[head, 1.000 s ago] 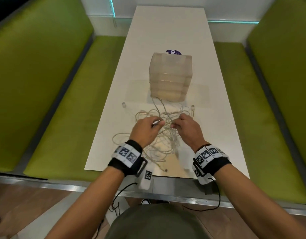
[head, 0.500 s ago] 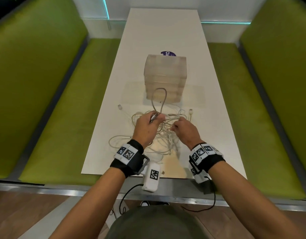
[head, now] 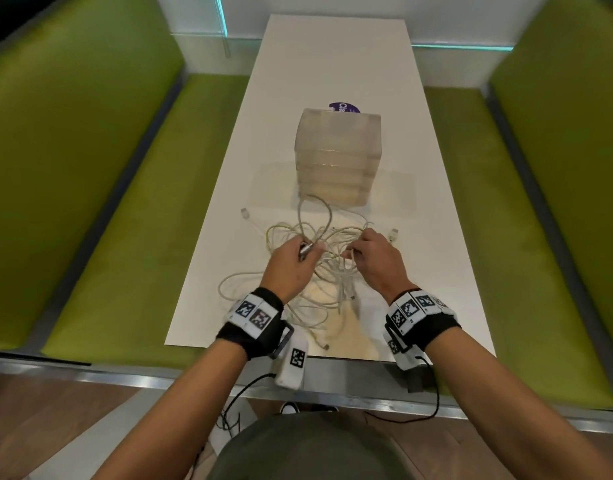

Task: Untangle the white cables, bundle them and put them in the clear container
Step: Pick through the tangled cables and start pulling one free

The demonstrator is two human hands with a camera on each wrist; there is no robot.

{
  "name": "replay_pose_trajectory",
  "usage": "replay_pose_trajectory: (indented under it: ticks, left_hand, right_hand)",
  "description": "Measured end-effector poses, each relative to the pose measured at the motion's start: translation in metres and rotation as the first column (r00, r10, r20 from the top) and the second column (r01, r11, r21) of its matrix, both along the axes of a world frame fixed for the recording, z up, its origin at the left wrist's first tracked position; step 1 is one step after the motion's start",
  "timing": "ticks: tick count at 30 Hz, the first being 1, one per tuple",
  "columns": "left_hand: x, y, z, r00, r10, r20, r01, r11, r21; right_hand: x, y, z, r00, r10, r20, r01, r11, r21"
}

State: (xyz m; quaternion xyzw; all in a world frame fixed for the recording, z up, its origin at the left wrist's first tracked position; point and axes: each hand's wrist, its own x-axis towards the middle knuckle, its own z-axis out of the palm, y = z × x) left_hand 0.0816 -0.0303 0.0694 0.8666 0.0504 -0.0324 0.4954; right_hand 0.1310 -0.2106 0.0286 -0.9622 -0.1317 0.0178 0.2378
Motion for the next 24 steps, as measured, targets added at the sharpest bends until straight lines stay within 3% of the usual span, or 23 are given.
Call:
replay_pose_trajectory:
  ticks: [3,7,9,13,16,19,24]
  left_hand:
    - [0.013,-0.024,-0.004,0.985,-0.105,-0.133,0.110,0.994,0.030]
    - [0.024,-0.037,0.000,0.945,-0.215,-0.245,0.201,0.976,-0.083]
    - [0.027,-0.034,0.002,0.933,-0.239,-0.270,0.222,0.971,-0.094]
    - [0.027,-0.024,0.004,0.941,-0.254,-0.223,0.270,0.962,0.043]
    - [0.026,-0.012,0.001,0.951,-0.215,-0.221,0.233,0.971,0.058]
    - [0.028,-0.002,-0.001,0.962,-0.162,-0.221,0.175,0.984,0.039]
    - [0.029,0.006,-0.010,0.980,-0.044,-0.194,0.042,0.999,-0.014]
  right_hand:
    - [-0.006,0.005,0.003,0.990,0.064,0.123,-0.061,0.998,-0.028]
    - [-0.005,0.004,0.008,0.994,-0.003,0.112,-0.004,0.998,0.061]
    - [-0.005,0.001,0.003,0.989,0.026,0.148,-0.030,0.999,0.028]
    - [0.002,0.000,0.002,0.996,-0.070,-0.053,0.074,0.994,0.083]
    - [0.006,0.008,0.001,0.995,-0.053,-0.081,0.062,0.992,0.114]
    - [0.009,0.012,0.000,0.991,-0.066,-0.115,0.096,0.956,0.277]
    - [0.012,0.010,0.004,0.971,0.056,-0.233,0.050,0.904,0.424]
